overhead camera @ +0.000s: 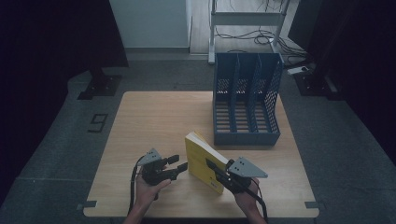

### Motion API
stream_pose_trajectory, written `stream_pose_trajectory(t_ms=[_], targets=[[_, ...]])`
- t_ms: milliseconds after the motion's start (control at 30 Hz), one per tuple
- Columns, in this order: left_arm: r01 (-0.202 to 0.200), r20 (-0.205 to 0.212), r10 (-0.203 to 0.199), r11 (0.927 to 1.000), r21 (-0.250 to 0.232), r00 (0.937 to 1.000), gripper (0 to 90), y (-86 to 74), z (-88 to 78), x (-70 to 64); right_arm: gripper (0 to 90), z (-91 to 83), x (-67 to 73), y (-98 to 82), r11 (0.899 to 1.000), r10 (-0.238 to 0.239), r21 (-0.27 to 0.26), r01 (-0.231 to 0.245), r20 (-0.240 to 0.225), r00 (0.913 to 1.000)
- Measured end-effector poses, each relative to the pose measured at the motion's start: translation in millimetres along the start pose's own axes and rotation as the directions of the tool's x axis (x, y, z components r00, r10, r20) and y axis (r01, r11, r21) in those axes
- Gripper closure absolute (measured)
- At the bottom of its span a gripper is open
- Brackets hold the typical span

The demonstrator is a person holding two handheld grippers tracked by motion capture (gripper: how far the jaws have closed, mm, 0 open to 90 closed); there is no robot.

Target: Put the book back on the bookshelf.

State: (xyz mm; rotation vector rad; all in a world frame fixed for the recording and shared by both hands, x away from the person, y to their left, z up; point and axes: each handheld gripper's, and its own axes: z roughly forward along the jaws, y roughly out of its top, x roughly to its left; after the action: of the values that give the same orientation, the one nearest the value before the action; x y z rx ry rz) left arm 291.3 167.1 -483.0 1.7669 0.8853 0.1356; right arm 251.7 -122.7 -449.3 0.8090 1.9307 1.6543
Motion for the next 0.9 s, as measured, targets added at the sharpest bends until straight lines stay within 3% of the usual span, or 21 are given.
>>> stream_pose_trajectory(t_ms=[267,500,667,900], targets=[[0.0,-0.005,0.001,1.0,0.01,1.0,42.4,0.1,-1.4,0.4,74.6,-7.5,0.0,6.9,0.999,-0.012,-0.031,0.012,0.012,0.9999],[0.001,-0.007,-0.001,0.9998,0.019,1.0,41.1,0.6,-5.1,3.8,74.6,-4.1,3.5,11.3,0.999,-0.023,-0.028,0.024,0.031,0.9992],[0.019,-0.015,-0.019,0.9996,0.019,0.9997,40.9,1.3,-9.0,8.6,74.6,-4.7,5.3,16.2,0.999,-0.032,-0.037,0.033,0.039,0.9987],[0.05,-0.002,-0.05,0.9986,0.018,0.9987,40.6,-1.6,-14.4,8.5,74.6,-5.7,8.2,22.4,0.999,0.0,-0.033,0.003,0.074,0.9973]])
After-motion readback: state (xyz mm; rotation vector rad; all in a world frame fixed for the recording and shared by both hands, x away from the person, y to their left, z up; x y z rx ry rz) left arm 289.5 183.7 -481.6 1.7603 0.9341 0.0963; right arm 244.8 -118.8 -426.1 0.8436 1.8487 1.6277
